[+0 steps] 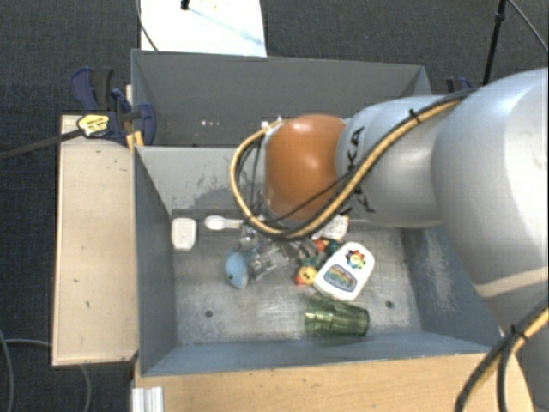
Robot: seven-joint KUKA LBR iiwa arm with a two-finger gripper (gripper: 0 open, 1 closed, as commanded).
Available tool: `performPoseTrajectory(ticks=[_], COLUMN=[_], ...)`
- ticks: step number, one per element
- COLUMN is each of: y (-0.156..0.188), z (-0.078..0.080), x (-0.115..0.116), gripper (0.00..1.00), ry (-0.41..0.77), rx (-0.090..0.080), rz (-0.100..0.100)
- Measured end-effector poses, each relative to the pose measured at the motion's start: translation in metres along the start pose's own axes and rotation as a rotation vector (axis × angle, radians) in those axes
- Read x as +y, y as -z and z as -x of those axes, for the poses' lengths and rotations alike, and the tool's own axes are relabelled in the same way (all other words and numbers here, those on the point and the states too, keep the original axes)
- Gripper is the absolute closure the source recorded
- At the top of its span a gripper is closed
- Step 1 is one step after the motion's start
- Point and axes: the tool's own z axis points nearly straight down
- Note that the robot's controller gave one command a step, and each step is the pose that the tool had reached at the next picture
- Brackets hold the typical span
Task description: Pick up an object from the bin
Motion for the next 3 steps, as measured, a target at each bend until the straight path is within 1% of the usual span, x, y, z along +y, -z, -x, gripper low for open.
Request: performPoseTrajectory(ticks=[1, 2, 3], y=[0.004, 0.014, 0.035], z=[-0.001, -0.003, -0.002], x=[0.000, 0.001, 0.000], gripper=[1.00, 1.00, 1.00], ry=[-0.001, -0.003, -0.004], rx=[0.005, 0.013, 0.013], rz=[0.000, 0.001, 0.001])
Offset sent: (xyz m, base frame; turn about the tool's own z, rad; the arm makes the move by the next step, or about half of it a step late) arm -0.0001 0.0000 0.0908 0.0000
